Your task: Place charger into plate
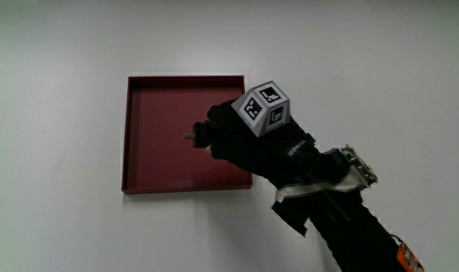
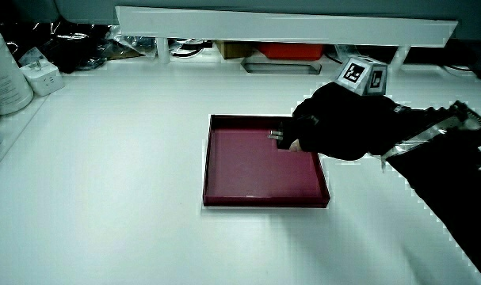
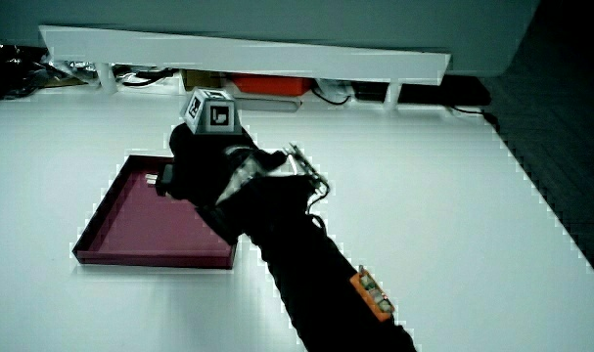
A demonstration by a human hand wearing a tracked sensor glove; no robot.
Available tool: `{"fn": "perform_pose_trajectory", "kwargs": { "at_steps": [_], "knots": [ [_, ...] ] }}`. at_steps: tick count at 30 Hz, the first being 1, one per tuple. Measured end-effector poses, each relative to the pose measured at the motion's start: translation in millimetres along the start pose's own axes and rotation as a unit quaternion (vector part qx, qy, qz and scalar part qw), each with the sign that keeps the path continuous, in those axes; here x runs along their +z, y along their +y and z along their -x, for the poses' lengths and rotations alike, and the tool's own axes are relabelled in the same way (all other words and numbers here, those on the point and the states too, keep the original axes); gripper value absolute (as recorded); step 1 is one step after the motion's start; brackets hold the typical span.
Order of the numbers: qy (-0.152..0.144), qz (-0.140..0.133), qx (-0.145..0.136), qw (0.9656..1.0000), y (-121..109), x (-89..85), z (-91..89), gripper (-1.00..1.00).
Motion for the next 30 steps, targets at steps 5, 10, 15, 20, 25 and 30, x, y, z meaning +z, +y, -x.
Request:
{"fn": "perform_pose_trajectory", "kwargs": {
  "at_steps": [5, 10, 15, 20, 25, 30],
  "knots": [
    [-0.007, 0.002, -0.010, 0.9999, 14.6, -12.2, 5.9, 0.00],
    [-0.005, 0.029, -0.019, 0.9994, 28.4, -36.2, 1.6, 0.00],
    [-0.015, 0.049, -0.034, 0.9981, 37.5, -55.7, -1.2, 0.00],
    [-0.016, 0.062, -0.043, 0.9970, 42.7, -67.3, -5.6, 0.00],
    [-0.014, 0.081, -0.055, 0.9951, 46.9, -80.7, -13.8, 0.00],
    [-0.013, 0.069, -0.061, 0.9956, 46.4, -81.3, -15.3, 0.00]
  ]
}}
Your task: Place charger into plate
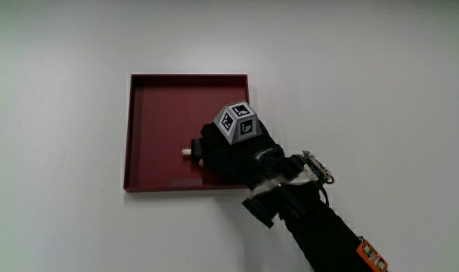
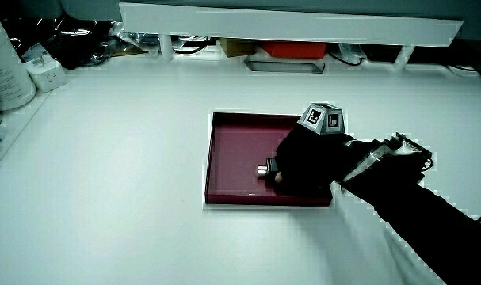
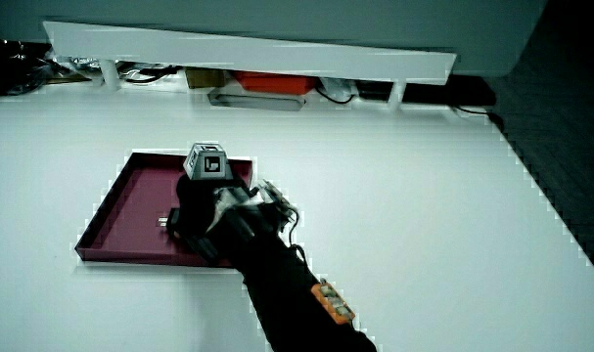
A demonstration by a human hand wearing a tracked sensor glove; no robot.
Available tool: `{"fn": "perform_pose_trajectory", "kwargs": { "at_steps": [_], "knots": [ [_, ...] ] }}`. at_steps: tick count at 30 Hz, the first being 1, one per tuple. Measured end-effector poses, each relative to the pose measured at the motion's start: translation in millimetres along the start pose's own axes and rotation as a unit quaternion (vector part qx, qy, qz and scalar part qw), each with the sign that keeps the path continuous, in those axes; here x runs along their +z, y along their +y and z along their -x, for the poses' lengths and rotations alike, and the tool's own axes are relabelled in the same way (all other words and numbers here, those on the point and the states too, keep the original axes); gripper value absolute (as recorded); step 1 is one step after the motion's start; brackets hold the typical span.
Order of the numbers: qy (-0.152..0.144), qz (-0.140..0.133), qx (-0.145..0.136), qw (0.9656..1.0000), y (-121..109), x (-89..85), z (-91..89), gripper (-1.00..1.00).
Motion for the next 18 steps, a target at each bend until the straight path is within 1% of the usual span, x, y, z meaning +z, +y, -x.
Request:
{"fn": "perform_pose_trajectory", "kwargs": {
  "at_steps": [1, 2, 3, 4, 6, 7, 8, 9, 10, 11, 13, 14, 17, 18],
  "knots": [
    [0.003, 0.007, -0.001, 1.0000, 1.8, -2.4, -1.5, 0.00],
    [0.005, 0.005, -0.001, 1.0000, 0.8, -1.3, -1.3, 0.00],
    [0.006, 0.011, -0.002, 0.9999, 2.4, -3.9, -3.6, 0.00],
    [0.014, 0.011, -0.001, 0.9998, 0.9, -2.7, -3.5, 0.00],
    [0.006, 0.002, -0.002, 1.0000, -1.7, -0.8, -1.9, 0.00],
    [0.008, 0.009, -0.006, 0.9999, 1.5, -5.1, -4.7, -0.05],
    [0.014, 0.018, 0.001, 0.9997, 1.2, -5.3, -4.4, -0.10],
    [0.016, 0.016, 0.002, 0.9997, 0.4, -4.9, -4.1, -0.14],
    [0.010, 0.013, 0.002, 0.9999, -1.1, -3.7, -3.3, -0.19],
    [0.010, 0.015, -0.004, 0.9998, 1.3, -7.1, -6.2, -0.24],
    [0.016, 0.017, 0.003, 0.9997, -0.9, -5.6, -5.6, -0.33],
    [0.013, 0.016, 0.001, 0.9998, -1.3, -5.8, -6.0, -0.38],
    [0.019, 0.017, 0.002, 0.9997, -4.6, -2.6, -7.1, -0.52],
    [0.018, 0.012, 0.003, 0.9998, -6.8, -0.2, -6.5, -0.57]
  ]
}}
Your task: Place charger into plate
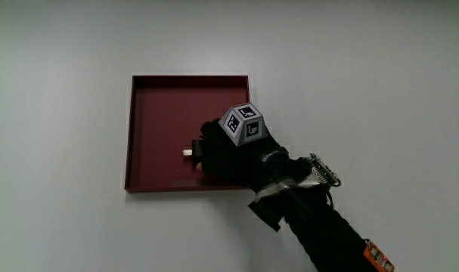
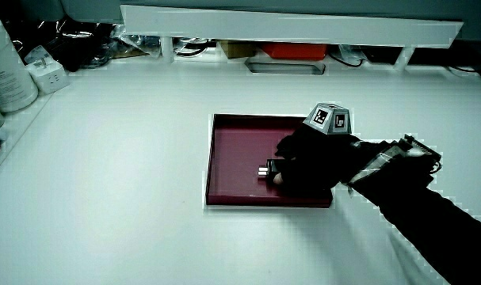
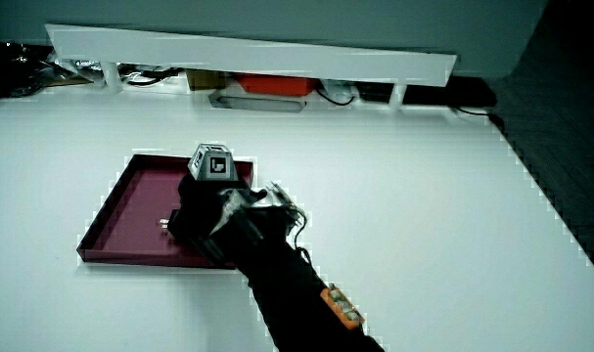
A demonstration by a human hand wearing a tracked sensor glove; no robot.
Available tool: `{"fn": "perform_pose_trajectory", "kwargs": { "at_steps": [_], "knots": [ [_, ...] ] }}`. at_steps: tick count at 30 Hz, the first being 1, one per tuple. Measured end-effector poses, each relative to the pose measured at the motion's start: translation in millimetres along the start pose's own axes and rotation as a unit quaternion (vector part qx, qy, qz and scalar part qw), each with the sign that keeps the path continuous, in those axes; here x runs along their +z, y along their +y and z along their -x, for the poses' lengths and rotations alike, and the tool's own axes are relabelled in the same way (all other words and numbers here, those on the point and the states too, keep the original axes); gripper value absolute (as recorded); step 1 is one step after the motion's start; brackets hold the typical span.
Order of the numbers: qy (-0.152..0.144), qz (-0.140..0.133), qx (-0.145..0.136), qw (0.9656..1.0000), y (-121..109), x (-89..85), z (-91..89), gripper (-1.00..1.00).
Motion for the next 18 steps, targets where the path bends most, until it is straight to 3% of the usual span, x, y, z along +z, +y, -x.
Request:
{"fn": "perform_pose_trajectory", "kwargs": {
  "at_steps": [9, 11, 12, 14, 16, 18],
  "knots": [
    [0.030, 0.012, 0.041, 0.9986, -36.1, 29.7, 2.8, -1.00],
    [0.040, 0.020, 0.056, 0.9974, -49.4, 39.4, 3.9, -1.00],
    [0.043, 0.019, 0.045, 0.9979, -54.1, 41.8, 1.8, -1.00],
    [0.039, 0.027, 0.055, 0.9974, -68.8, 52.4, 5.3, -1.00],
    [0.067, 0.053, 0.068, 0.9940, -81.3, 58.9, 5.9, -1.00],
    [0.087, 0.054, 0.070, 0.9923, -94.1, 63.3, 3.1, -1.00]
  ]
}}
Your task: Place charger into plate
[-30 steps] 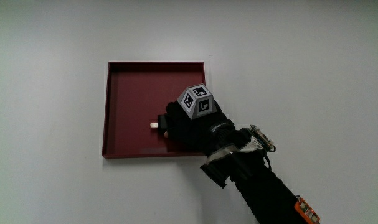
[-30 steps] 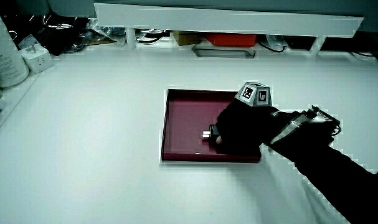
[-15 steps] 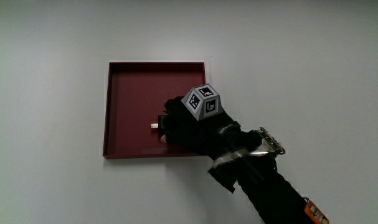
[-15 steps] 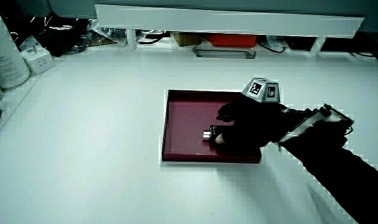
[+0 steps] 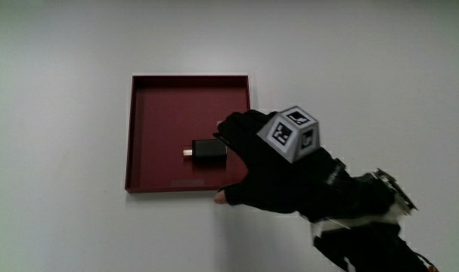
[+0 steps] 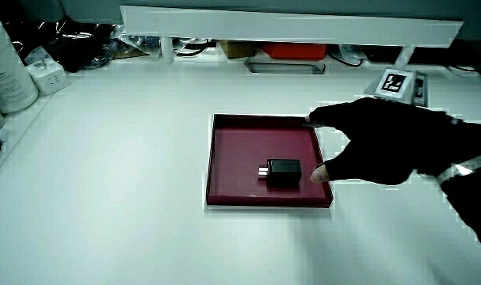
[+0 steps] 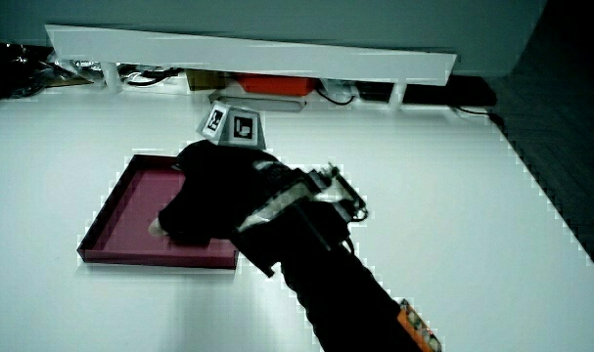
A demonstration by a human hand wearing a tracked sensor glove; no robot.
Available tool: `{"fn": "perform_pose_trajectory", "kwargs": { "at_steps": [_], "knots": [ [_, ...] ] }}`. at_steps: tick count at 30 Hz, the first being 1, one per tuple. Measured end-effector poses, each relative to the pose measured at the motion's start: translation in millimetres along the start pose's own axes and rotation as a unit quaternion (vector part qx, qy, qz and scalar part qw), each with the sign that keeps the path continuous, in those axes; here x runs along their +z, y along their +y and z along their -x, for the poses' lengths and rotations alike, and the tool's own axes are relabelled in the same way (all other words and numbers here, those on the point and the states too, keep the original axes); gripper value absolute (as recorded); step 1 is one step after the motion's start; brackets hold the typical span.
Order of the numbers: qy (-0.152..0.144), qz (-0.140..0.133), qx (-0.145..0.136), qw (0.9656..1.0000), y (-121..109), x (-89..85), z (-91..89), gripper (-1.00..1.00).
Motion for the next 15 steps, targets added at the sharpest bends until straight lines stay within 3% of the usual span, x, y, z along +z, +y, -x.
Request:
{"fn": "perform_pose_trajectory", "kwargs": {
  "at_steps": [5, 7, 12, 15],
  "knots": [
    [0.048, 0.001, 0.007, 0.9988, -33.7, 8.0, -0.8, -1.00],
    [0.025, -0.025, 0.036, 0.9987, -48.9, 17.3, 8.2, -1.00],
    [-0.043, -0.081, 0.044, 0.9949, -77.6, 29.6, 27.1, -1.00],
    [-0.040, -0.082, 0.052, 0.9945, -85.3, 30.4, 32.7, -1.00]
  ]
}}
